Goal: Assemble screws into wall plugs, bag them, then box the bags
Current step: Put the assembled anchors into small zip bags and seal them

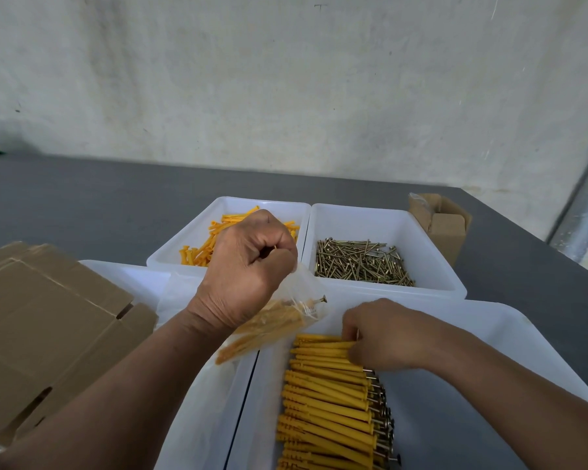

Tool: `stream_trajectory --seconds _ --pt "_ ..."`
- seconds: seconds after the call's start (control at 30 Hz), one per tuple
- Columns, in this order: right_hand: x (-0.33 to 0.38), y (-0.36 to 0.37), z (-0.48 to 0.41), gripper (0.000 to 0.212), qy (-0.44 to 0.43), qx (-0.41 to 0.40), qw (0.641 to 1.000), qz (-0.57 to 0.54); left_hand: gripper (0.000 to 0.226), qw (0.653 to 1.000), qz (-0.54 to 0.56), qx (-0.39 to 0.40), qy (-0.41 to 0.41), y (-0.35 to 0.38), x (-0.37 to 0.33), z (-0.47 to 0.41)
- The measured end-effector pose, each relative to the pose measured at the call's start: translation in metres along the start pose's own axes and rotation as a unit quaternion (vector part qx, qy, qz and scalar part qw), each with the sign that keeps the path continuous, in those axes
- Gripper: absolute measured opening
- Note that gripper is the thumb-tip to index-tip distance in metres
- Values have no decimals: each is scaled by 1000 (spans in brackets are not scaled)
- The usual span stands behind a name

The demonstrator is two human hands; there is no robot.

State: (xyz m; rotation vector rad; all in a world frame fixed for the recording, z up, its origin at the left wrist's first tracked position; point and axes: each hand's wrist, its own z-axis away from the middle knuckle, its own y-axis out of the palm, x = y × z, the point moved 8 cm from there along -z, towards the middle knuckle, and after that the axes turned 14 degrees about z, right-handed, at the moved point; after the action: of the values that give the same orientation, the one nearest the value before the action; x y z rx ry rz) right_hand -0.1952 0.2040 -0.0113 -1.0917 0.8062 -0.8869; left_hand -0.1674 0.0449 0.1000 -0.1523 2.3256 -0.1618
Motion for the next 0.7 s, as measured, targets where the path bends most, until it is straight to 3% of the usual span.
stream_trajectory --seconds 0.17,0.37,0.53,0.7 --pt "-9 -25 6 7 1 -98 986 -131 15 1000 -8 -3 2 0 -1 1" --pt "-26 -61 22 17 49 -237 956 -165 14 1000 -10 -4 2 0 -1 1" --pt "-50 -87 43 15 89 -371 884 -272 14 1000 -3 -2 0 1 0 0" --pt "-53 -96 52 20 39 -444 810 -382 14 1000 -2 4 2 1 -1 0"
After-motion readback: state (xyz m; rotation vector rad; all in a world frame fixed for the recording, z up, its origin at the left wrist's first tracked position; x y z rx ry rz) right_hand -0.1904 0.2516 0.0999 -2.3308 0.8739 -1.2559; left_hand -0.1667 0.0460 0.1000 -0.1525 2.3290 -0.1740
